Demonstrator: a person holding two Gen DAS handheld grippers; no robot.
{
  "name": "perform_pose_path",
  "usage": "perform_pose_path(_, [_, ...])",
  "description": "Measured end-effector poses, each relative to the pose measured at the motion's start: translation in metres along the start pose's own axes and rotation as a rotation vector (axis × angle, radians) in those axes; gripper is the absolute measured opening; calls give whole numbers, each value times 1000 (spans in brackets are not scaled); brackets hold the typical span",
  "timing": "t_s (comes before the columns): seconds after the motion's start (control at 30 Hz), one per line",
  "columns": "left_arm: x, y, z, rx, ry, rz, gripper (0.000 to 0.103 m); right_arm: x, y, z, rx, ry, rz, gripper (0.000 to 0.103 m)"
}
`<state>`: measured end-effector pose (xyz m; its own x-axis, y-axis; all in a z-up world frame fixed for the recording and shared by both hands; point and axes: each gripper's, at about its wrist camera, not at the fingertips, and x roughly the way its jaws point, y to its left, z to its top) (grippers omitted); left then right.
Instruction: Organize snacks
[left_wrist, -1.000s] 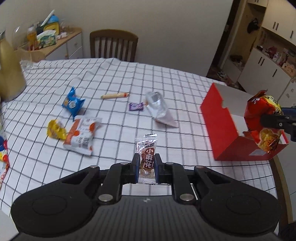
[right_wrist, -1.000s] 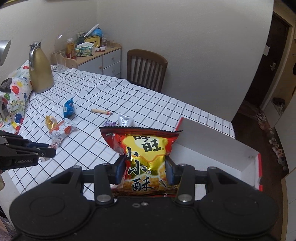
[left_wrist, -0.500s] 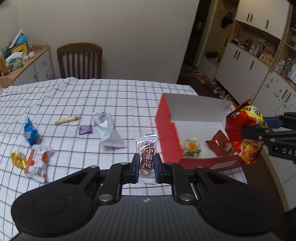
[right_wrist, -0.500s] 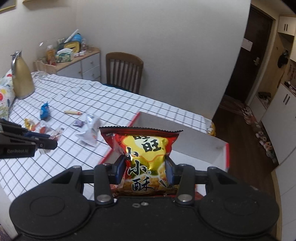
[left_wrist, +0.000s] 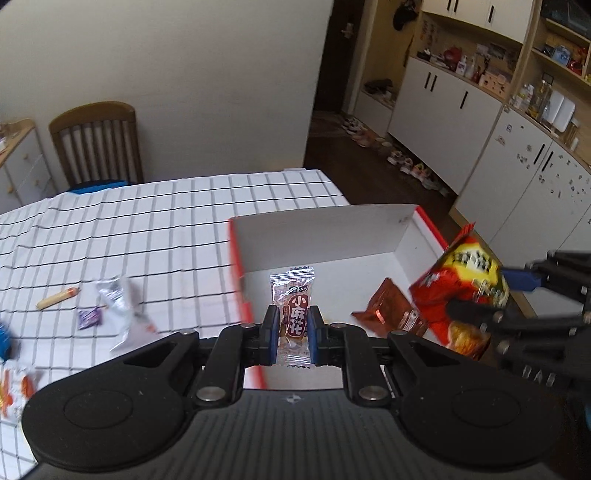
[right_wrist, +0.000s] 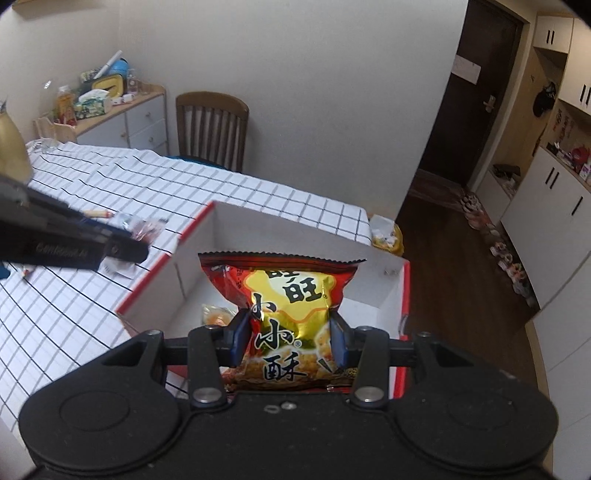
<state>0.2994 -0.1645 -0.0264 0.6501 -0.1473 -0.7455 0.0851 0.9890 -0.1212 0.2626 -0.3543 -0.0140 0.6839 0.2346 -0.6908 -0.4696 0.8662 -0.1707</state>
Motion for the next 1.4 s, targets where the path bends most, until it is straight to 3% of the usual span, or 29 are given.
perform_pose_path(0.17, [34, -10, 20, 16, 50, -19, 15, 14, -6, -1, 6, 21, -1, 42])
perform_pose_path(0.37, [76, -18, 36, 13, 101, 15, 15, 36, -11, 4, 41, 59, -2, 42])
perform_pose_path(0.77, [141, -19, 43, 28, 207, 61, 15, 76, -8, -2, 24, 168, -4, 42])
perform_pose_path(0.9, [157, -16, 43, -2, 248, 61, 15, 81, -5, -5, 6, 191, -5, 42])
perform_pose_path(1.3, [185, -24, 34, 31, 349, 79, 15, 94, -8, -7, 17, 240, 9, 45])
perform_pose_path(1.4, [187, -24, 34, 23, 360, 86, 15, 94, -7, -9, 20, 236, 22, 53])
